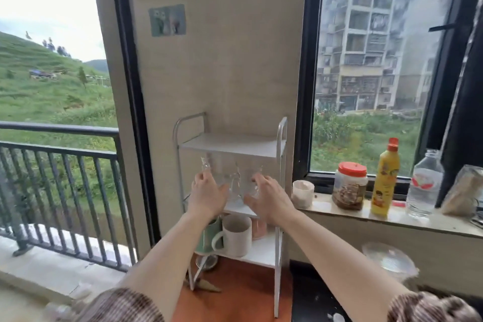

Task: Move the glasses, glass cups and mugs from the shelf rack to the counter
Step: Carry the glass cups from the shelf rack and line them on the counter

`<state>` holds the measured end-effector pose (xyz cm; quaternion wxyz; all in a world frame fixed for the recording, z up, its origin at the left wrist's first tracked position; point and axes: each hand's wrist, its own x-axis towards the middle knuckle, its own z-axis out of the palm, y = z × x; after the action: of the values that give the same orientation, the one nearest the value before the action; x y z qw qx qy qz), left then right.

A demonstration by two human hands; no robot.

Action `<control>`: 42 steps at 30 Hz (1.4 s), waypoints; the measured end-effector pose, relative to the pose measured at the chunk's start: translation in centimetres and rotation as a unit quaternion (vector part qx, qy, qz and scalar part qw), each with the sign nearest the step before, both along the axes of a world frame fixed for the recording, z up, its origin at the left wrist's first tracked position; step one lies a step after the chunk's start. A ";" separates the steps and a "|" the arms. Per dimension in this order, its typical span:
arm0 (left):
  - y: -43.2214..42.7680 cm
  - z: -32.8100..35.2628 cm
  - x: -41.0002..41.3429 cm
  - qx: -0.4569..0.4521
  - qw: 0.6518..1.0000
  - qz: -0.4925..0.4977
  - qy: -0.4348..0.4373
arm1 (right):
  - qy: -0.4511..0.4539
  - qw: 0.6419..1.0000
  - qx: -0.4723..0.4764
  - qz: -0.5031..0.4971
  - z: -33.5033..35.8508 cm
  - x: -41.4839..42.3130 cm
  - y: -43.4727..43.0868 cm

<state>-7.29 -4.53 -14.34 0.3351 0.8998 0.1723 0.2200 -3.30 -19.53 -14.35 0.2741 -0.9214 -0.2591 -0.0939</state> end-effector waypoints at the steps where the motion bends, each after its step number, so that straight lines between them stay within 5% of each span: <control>1: 0.9 -0.4 0.9 -0.016 1.000 -0.001 -0.001 | 0.025 1.000 0.002 -0.008 -0.5 0.6 1.2; 12: 7.9 -3.5 8.3 -0.274 0.959 -0.052 -0.057 | 0.230 0.941 0.234 -0.083 -3.2 5.5 9.4; 17: 8.8 -3.1 9.6 -0.368 0.921 -0.095 -0.080 | 0.307 0.859 0.396 -0.104 -2.4 5.6 10.2; 24: 8.1 -2.6 8.8 -0.376 0.919 -0.092 -0.077 | 0.313 0.835 0.426 -0.153 -2.0 4.3 7.9; 31: 5.7 -3.4 2.6 -0.357 0.923 -0.089 -0.109 | 0.344 0.826 0.437 -0.096 -1.9 -0.7 3.5; 42: -7.7 -5.9 -8.7 -0.332 0.931 -0.123 -0.089 | 0.330 0.825 0.442 -0.120 -2.8 -15.2 -11.8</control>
<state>-16.03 -12.22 -20.20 0.6528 0.7283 0.0929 0.1867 -18.45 -31.36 -17.20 0.7079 -0.7013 0.0286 0.0787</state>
